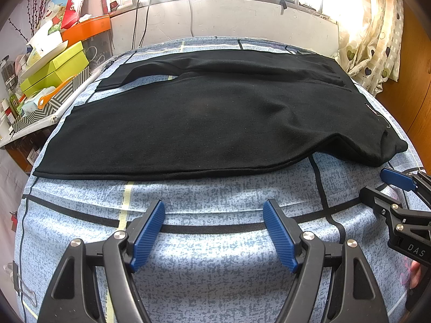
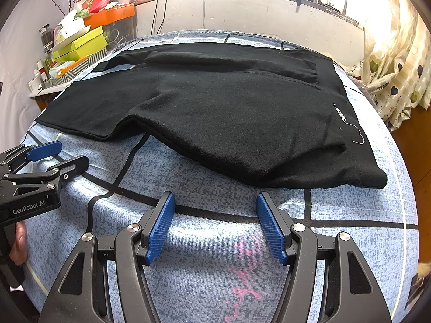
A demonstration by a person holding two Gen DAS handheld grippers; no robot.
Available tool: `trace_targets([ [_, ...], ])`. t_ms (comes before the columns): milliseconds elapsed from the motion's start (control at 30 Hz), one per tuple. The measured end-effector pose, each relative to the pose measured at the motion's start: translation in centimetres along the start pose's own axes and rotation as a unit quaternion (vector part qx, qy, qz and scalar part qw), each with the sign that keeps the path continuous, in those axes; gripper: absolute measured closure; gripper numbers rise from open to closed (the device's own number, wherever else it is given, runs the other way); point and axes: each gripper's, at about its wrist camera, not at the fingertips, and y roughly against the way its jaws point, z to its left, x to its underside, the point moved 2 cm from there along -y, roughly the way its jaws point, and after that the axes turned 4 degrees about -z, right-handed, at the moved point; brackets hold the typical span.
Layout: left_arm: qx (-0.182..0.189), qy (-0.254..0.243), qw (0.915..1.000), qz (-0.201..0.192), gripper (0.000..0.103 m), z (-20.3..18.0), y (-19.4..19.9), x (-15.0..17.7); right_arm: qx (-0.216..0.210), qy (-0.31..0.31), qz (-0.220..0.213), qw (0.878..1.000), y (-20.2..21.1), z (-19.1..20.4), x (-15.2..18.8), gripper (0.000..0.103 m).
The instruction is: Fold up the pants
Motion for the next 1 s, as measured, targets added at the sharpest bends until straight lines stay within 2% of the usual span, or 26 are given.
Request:
trace_targets([
  [1000, -0.001, 0.003, 1.0000, 0.001, 0.023, 0.50, -0.05, -0.13, -0.004, -0.003, 0.000, 1.000, 0.08, -0.07, -0.08, 0.040],
])
